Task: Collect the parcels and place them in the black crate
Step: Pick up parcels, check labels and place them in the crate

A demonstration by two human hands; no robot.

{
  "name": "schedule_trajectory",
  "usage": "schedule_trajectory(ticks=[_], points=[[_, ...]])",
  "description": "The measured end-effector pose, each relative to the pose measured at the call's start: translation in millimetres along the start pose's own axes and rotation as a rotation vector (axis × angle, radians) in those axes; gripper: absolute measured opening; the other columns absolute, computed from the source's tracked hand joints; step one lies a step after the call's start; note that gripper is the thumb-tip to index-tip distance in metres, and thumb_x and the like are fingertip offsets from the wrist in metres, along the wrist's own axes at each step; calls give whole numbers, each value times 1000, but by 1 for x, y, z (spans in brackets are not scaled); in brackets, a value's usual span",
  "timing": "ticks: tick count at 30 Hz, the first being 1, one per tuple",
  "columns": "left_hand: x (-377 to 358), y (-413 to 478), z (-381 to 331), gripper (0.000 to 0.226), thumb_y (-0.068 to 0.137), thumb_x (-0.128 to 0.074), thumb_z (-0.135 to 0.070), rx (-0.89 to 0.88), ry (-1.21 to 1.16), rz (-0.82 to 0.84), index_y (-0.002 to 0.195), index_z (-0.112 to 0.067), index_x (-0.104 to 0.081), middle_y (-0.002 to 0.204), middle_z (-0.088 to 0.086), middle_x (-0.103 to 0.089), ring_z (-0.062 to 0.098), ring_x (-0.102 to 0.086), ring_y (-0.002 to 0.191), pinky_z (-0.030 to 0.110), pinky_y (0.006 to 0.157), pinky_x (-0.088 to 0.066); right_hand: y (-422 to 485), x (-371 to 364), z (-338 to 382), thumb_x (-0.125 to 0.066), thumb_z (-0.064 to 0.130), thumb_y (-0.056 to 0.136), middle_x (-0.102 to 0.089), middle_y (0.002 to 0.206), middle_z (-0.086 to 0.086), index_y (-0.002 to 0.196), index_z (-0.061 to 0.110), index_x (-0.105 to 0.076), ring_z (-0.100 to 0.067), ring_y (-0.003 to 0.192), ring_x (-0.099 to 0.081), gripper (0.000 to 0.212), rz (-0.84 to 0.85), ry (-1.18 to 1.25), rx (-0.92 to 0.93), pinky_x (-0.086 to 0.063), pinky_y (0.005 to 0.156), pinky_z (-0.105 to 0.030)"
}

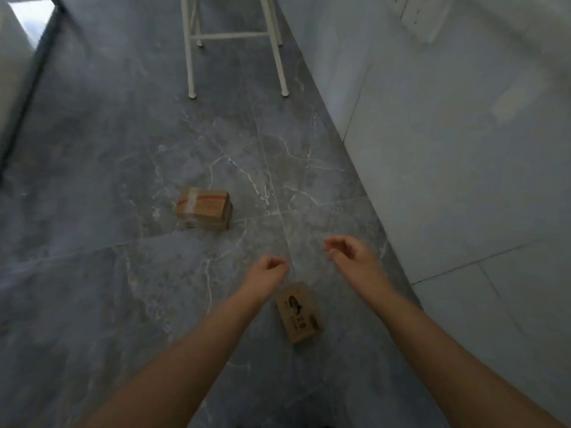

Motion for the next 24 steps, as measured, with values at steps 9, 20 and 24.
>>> schedule_trajectory(ticks=[9, 20, 24], points=[[-58, 99, 150, 66, 96, -51, -41, 507, -61, 157, 148, -11, -23, 153, 13, -29, 33, -37, 134, 45, 106, -31, 32, -83, -211, -49, 28, 95, -44, 138, -6, 144, 15, -29, -17, 109, -52, 55, 301, -54, -548, -41, 84, -22], [21, -49, -38, 59, 96, -34, -54, 318, -759, 11, 122, -10, -62, 124, 21, -61, 34, -59, 108, 42, 80, -51, -39, -13, 31, -51, 21, 79, -60, 108, 12, 104, 33, -52, 0, 89, -59, 28, 55, 345, -269, -48, 63, -18], [79, -127, -165, 41, 92, -46, -53, 93, -699, -90, 113, -22, -64, 109, 2, -68, 20, -61, 106, 35, 72, -50, -61, 30, 192, -46, 31, 68, -66, 97, 15, 100, 30, -57, 4, 82, -64, 34, 37, 482, -128, -47, 64, -24]])
Point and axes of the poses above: each hand's wrist, its own y-axis towards the middle knuckle, its own x-axis out of the back of the hand, z = x × y, the point moved 3 cm from there along y, towards the middle knuckle
